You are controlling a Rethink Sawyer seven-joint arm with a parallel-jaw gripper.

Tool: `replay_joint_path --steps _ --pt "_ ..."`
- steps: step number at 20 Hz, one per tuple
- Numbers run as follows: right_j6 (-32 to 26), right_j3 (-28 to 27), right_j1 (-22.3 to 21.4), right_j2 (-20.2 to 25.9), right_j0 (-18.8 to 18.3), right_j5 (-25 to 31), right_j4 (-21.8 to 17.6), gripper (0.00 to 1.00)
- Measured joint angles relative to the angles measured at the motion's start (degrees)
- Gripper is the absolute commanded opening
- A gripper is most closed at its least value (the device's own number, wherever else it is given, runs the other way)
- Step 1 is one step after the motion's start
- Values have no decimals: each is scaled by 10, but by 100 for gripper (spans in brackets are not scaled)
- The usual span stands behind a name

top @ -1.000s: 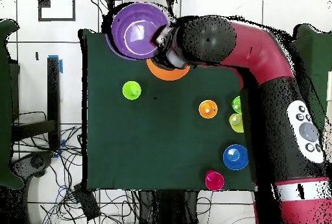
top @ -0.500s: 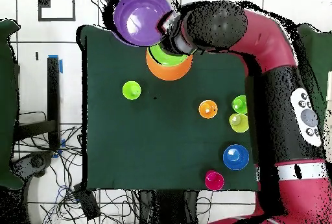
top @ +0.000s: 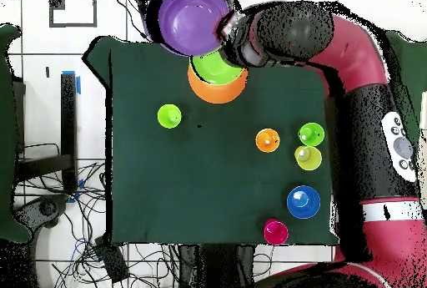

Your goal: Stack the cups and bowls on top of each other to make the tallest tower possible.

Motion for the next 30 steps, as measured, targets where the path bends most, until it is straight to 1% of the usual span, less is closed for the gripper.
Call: replay_joint_path --steps 6,12,16,23,28,30 --pt "-30 0 13 2 -17 0 -3 0" --pt "-52 0 17 7 -47 0 -7 0" --pt "-56 0 19 11 -63 0 -9 0" --pt "-56 6 22 20 -80 0 -13 0" --pt "-56 24 23 26 -86 -8 -16 0" --pt "-56 38 25 28 -88 -22 -18 0"
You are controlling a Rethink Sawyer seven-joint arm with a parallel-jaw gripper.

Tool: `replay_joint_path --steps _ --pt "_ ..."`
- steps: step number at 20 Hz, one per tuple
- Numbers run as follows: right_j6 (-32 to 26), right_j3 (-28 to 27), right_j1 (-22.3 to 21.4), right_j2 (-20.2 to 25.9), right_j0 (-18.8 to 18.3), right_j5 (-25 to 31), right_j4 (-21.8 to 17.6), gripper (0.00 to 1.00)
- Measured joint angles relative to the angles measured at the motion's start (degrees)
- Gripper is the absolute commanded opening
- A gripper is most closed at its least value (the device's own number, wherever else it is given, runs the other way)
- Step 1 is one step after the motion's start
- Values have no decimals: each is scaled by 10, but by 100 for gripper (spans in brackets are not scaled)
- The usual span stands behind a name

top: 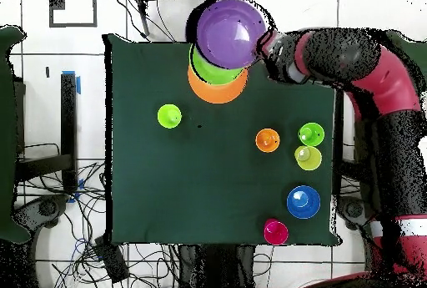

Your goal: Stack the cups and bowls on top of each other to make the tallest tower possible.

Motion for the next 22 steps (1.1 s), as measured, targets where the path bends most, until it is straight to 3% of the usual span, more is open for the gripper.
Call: replay_joint_path --steps 11,22 --pt "0 48 11 8 -3 -55 -24 0" --pt "0 56 19 13 -3 -58 -30 0"
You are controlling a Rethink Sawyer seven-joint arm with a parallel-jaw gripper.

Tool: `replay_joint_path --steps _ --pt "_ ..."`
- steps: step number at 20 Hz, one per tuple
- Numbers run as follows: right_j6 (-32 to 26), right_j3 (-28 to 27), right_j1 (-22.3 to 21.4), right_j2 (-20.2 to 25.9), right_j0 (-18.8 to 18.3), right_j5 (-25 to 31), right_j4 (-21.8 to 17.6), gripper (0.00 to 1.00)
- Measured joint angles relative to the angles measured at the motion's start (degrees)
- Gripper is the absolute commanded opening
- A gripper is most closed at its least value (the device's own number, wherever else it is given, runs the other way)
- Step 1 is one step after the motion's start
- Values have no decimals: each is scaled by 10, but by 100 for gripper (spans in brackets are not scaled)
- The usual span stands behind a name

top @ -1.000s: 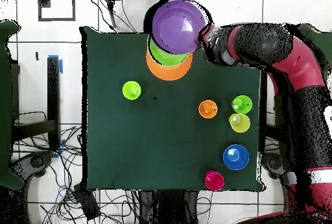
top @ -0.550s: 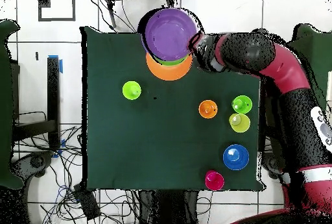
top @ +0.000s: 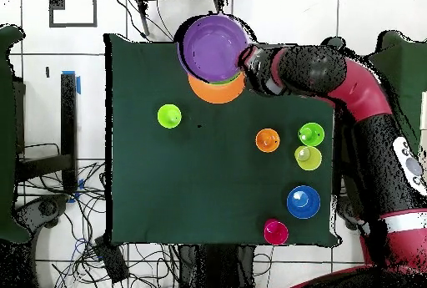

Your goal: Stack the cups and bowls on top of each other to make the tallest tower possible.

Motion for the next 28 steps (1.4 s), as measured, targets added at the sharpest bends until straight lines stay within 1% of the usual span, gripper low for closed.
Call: replay_joint_path --steps 16,28 --pt "0 0 8 15 0 0 -8 0" --pt "0 -11 27 18 0 0 -15 0"
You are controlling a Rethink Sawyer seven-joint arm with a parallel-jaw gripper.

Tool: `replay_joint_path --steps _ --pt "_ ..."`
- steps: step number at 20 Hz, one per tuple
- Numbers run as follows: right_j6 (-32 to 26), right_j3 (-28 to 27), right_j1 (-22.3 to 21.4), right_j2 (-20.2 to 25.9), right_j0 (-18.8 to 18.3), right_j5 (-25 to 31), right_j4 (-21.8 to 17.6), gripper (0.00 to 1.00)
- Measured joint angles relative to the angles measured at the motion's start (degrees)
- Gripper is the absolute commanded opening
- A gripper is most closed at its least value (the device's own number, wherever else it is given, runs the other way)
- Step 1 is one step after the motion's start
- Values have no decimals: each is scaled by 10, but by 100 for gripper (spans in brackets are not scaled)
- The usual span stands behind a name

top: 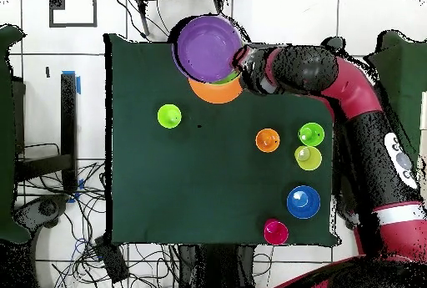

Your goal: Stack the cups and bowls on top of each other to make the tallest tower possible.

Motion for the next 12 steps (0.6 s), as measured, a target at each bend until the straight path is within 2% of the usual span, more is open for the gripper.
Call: replay_joint_path --steps 12 --pt "0 -30 14 0 0 0 -3 0"
